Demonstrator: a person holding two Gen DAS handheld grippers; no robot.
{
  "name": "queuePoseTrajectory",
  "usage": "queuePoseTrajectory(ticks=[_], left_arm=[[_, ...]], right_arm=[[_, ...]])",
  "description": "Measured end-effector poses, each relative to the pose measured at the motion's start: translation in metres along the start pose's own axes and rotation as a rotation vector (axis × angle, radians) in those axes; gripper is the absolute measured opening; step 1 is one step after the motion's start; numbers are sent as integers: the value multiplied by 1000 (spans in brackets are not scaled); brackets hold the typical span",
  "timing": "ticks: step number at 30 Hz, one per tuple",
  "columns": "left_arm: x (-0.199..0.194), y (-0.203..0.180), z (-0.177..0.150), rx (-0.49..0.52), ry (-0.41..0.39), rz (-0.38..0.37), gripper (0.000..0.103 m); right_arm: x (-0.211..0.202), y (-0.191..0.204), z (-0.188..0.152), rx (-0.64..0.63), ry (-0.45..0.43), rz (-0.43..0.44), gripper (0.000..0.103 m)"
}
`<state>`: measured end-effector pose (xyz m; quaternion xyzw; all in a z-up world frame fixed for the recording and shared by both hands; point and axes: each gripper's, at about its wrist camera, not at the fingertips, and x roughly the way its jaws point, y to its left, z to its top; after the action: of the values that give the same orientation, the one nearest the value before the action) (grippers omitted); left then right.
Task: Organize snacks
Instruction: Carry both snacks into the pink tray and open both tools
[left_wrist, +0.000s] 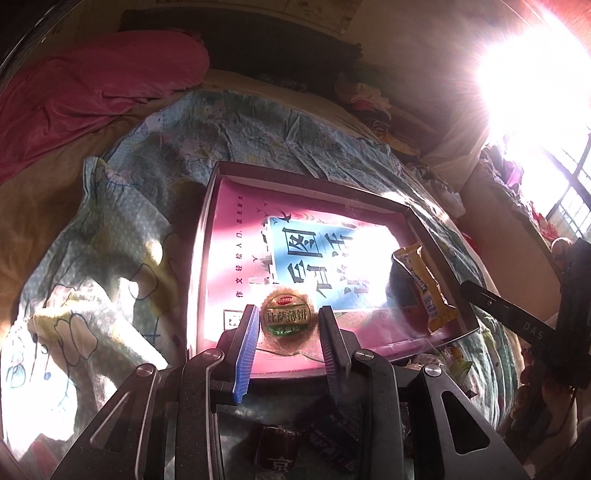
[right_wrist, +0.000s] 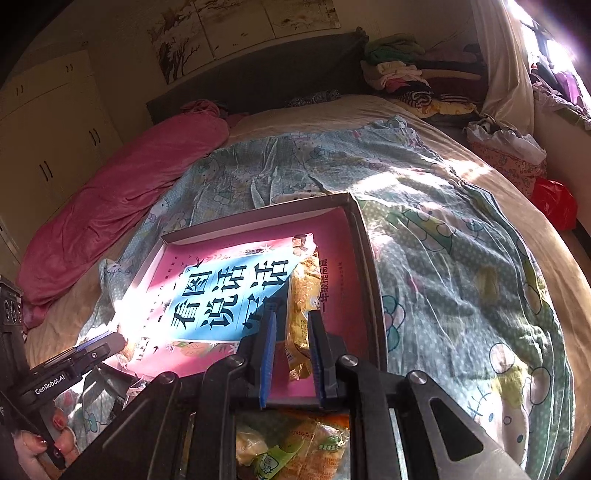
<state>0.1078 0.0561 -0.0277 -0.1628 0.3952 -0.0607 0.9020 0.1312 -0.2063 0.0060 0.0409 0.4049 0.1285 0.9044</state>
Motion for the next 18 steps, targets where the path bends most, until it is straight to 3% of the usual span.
queuePoseTrajectory(ticks=[8,18], left_arm=[[14,2,1,13,23,29,34],[20,-5,0,57,27,54,34]], right_arm=[[25,2,-4,-27,66,-47,18],[23,2,-8,-43,77,-99,18]])
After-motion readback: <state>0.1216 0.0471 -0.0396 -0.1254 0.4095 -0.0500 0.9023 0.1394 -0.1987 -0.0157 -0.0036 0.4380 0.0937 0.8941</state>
